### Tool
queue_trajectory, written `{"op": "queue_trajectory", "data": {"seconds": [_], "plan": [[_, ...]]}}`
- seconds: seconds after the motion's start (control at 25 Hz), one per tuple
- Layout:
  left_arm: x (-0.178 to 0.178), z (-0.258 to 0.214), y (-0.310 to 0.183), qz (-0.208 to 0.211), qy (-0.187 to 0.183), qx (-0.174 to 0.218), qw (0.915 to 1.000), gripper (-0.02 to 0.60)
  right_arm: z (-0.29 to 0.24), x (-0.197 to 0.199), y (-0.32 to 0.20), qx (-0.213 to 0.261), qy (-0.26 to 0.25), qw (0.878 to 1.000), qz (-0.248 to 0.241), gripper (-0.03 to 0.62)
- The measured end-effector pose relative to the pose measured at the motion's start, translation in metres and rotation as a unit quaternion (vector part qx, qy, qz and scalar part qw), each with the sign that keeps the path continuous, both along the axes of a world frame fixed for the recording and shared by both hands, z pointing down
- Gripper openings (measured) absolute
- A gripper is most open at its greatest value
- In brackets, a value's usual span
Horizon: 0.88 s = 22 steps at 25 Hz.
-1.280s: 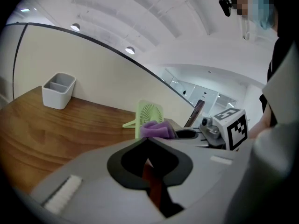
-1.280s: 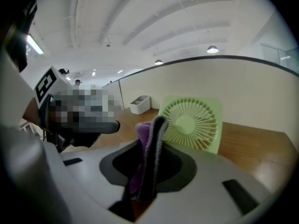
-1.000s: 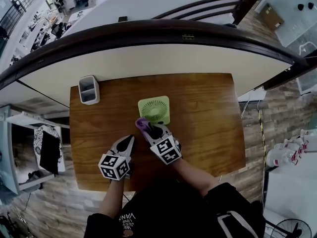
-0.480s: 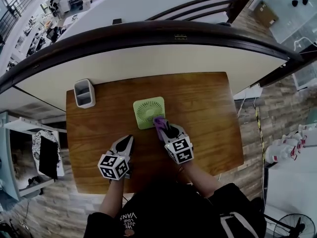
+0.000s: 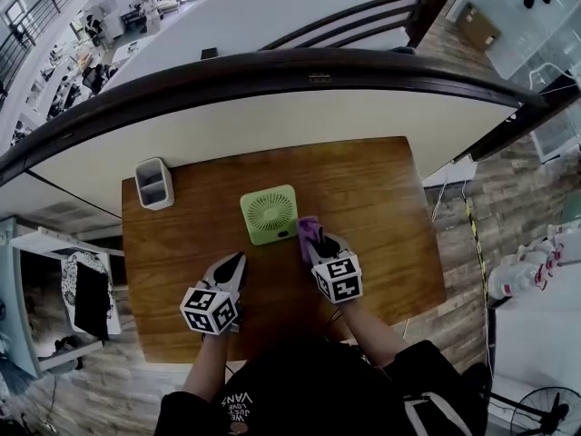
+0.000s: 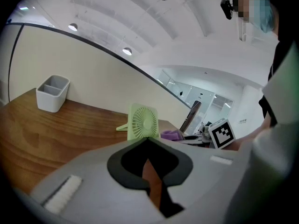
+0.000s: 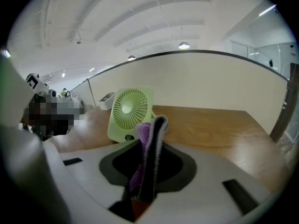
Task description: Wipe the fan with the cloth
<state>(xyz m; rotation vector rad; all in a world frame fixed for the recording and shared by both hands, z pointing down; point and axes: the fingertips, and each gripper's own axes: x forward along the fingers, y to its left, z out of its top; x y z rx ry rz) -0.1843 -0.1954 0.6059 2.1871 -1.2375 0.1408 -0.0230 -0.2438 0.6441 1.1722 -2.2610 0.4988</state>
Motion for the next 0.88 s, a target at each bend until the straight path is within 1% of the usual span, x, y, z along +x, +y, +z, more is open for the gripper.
{"op": "queue_trajectory", "data": {"seconds": [0.16,0.28,0.44,0.6,0.76,0.88], "plan": [[0.001,-0.014,0.005,0.007,-0.006,0.020,0.9998,0.011,-0.018,-0.002,0.015,0.013,0.000,1.000,-0.001,0.094],[0.001,-0.025,0.012,0.010,-0.009,0.035,0.9993,0.011,-0.040,-0.005,0.029,0.032,-0.017,0.999,0.006,0.092],[0.002,-0.040,0.028,0.016,-0.003,0.053,0.9984,0.011,-0.071,-0.004,0.049,0.060,-0.045,0.997,0.019,0.092],[0.003,-0.050,0.050,0.028,0.004,0.068,0.9973,0.012,-0.097,-0.002,0.073,0.083,-0.068,0.994,0.034,0.092],[0.003,-0.058,0.080,0.046,0.009,0.077,0.9960,0.011,-0.121,0.006,0.097,0.106,-0.077,0.990,0.054,0.092],[-0.002,-0.060,0.102,0.052,0.013,0.079,0.9954,0.011,-0.132,0.010,0.117,0.119,-0.081,0.987,0.067,0.092]]}}
